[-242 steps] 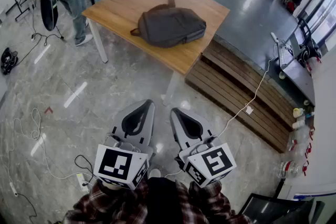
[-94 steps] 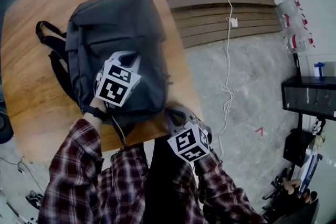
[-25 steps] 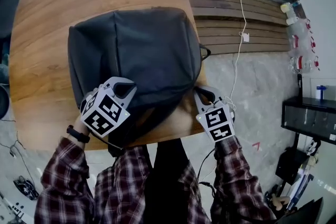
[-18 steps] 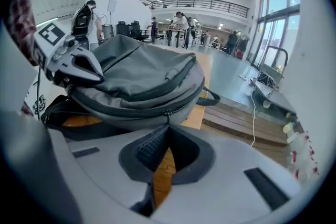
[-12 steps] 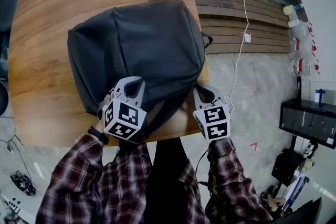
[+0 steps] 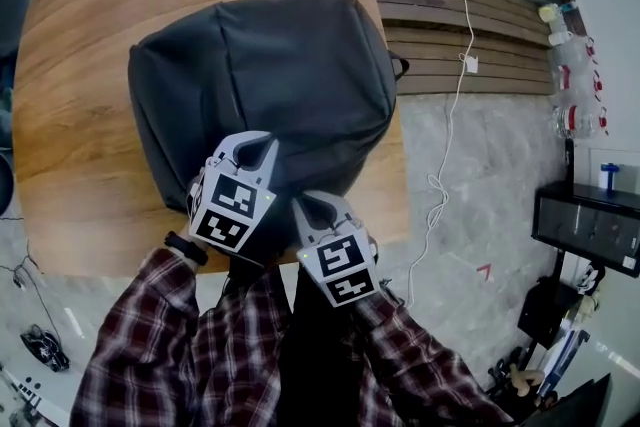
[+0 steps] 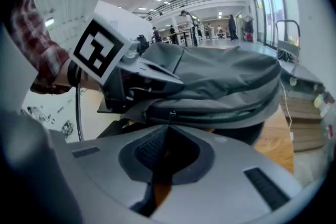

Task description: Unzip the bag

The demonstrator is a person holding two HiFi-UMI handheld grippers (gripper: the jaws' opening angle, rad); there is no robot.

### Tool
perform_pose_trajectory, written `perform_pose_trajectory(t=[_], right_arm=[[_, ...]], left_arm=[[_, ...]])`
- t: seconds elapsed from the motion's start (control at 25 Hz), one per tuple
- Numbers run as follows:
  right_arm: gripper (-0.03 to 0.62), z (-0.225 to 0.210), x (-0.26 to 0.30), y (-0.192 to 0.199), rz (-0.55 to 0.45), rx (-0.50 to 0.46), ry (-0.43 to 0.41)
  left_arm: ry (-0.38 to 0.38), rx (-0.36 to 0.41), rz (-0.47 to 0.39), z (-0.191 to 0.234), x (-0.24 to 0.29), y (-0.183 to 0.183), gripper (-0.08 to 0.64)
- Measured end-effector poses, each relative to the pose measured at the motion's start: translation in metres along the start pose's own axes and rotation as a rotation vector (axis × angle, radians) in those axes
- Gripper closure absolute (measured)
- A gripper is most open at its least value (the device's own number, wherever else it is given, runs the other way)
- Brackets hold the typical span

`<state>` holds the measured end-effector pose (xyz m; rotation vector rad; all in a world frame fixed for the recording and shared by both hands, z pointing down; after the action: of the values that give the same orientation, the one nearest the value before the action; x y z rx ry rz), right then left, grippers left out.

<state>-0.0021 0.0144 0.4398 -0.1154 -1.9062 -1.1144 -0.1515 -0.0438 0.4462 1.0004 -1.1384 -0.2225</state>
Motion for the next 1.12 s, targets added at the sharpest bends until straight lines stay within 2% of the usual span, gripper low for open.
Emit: perform_pose_trajectory(t=[0.08,0.32,0.52,0.6,0.72,0.84,1.0,1.12], right_arm=[[0.581,0.01,0.006,-0.002,0.02,-0.054,-0.014],[0.581,0.025,0.013,-0.005,0.048,-0.131,-0.079],[0.581,0.025,0.016,-0.005,0.047,-0.117,-0.095],[0.581,0.024,0.009,-0.003,0.036,-0.096,-0.075],[0.581,0.02,-0.01,-0.004,-0.001,-0.067,-0.064],[0.581,0.009,-0.031,-0.015,-0.057,-0.03,-0.06],[0.581,0.0,-0.054,-0.057,-0.191,-0.02,-0.072],[0.581,0.002,-0.067,-0.097,-0.278,-0.101,-0.059]], left_arm=[[0.005,-0.016,-0.009,0.002,0.001,0.0,0.551],[-0.001,-0.028,-0.019,0.004,0.001,0.001,0.551],[-0.004,-0.045,-0.04,0.008,-0.001,0.002,0.551],[-0.021,-0.088,-0.086,0.01,-0.006,0.002,0.551],[-0.103,-0.188,-0.23,0.016,-0.026,-0.002,0.551],[-0.173,-0.222,-0.313,0.011,-0.052,-0.011,0.551],[-0.249,-0.247,-0.404,-0.003,-0.091,-0.033,0.551],[-0.277,-0.299,-0.484,-0.009,-0.121,-0.06,0.551]])
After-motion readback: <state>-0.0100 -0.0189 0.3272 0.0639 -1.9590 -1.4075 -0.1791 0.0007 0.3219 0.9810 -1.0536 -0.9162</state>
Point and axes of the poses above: the fingertips, and each gripper's own axes: x forward along the fingers, z to its left, y out of its underside, the point moved 10 cm from there along -x, backward along the fingers, and after that the axes turned 1 degree about x, right-handed, at the moved point
